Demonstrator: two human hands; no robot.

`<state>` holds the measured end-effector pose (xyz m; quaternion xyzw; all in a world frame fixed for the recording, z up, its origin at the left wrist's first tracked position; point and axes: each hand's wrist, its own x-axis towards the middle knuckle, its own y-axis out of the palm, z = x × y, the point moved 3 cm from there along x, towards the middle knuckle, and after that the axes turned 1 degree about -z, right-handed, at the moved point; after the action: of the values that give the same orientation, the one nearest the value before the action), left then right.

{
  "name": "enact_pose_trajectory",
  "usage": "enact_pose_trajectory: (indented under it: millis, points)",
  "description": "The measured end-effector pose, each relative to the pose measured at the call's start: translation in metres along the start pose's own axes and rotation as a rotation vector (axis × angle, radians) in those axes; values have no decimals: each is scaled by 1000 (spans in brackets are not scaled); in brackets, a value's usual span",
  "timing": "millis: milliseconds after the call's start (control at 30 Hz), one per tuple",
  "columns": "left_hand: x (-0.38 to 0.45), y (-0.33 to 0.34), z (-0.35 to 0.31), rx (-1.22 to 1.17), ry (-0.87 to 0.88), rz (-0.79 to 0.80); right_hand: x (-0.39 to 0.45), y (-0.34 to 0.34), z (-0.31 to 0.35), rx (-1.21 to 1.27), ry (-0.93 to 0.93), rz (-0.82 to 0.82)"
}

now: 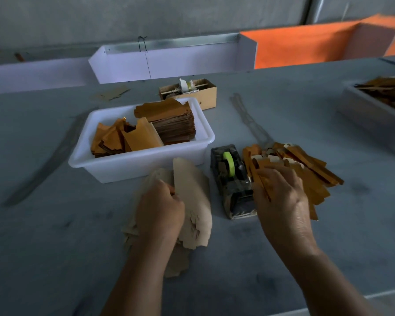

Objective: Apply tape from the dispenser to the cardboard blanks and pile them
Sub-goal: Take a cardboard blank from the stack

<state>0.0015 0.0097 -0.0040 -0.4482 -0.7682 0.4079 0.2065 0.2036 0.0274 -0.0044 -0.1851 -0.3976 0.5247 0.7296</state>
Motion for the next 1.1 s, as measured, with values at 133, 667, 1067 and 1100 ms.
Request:
enact_pose_trajectory:
  millis: [133,667,1067,1100]
  points:
    - [4,-3,4,-57,-2,36,-2,12,9,-14,-43,40]
    - [-18,-21,5,-549,-31,200,-3,15,19,197,8,75]
    - [-20,-19,7,-672,-30,289,-1,25,19,430,146,233]
    - [-20,-18,7,-679,-32,296,-1,24,17,462,162,242]
